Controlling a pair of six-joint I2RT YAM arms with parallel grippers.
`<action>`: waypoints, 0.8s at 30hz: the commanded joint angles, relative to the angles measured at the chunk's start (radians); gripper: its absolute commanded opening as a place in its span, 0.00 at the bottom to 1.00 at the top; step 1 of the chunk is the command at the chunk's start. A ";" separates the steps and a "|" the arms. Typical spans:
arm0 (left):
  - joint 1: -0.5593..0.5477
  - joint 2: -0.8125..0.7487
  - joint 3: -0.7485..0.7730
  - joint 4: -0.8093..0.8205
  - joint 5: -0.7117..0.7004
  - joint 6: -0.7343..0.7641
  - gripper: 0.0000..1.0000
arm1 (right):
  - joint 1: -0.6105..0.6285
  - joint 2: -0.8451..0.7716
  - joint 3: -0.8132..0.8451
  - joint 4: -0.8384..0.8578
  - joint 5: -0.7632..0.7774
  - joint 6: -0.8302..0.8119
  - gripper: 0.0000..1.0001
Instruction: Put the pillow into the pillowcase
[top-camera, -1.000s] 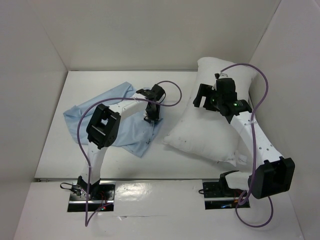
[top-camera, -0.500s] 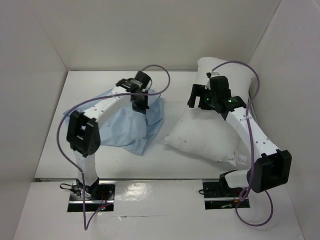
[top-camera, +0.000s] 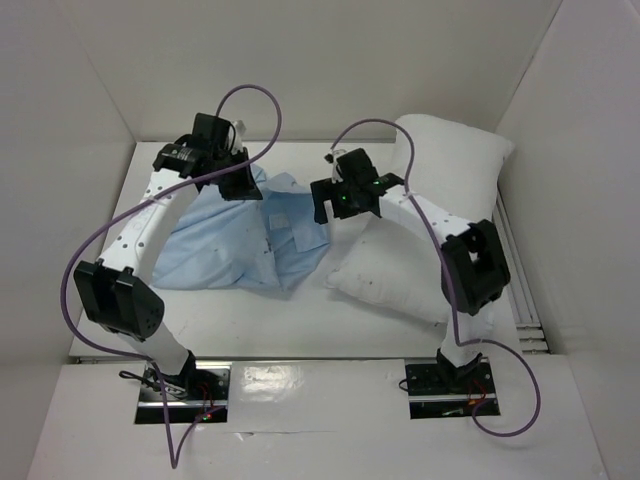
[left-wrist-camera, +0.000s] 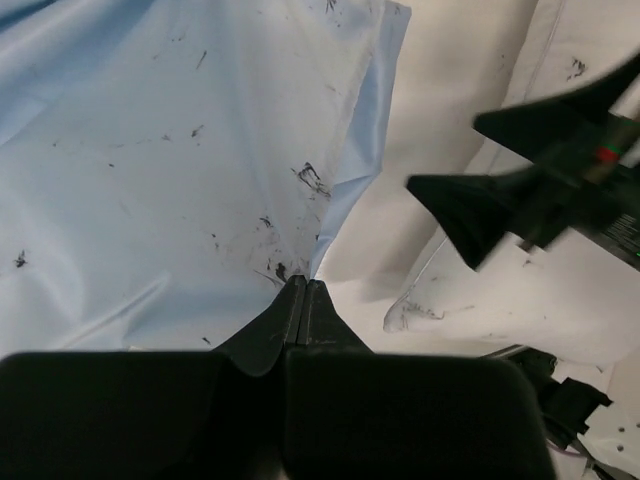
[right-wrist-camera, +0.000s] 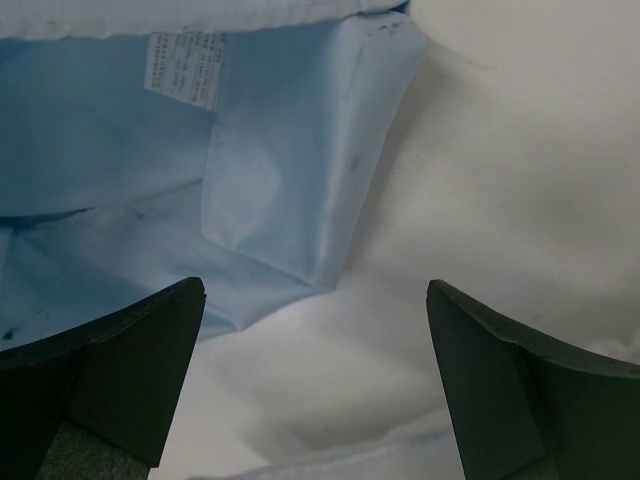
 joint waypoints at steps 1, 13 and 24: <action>0.020 -0.029 0.011 -0.011 0.083 0.035 0.00 | 0.035 0.073 0.077 0.067 0.007 -0.064 0.99; 0.063 -0.087 0.054 -0.063 0.113 0.064 0.00 | 0.045 0.297 0.393 0.081 0.110 -0.117 0.99; 0.090 -0.116 0.104 -0.082 0.143 0.073 0.00 | 0.045 0.389 0.473 0.247 0.024 -0.086 0.72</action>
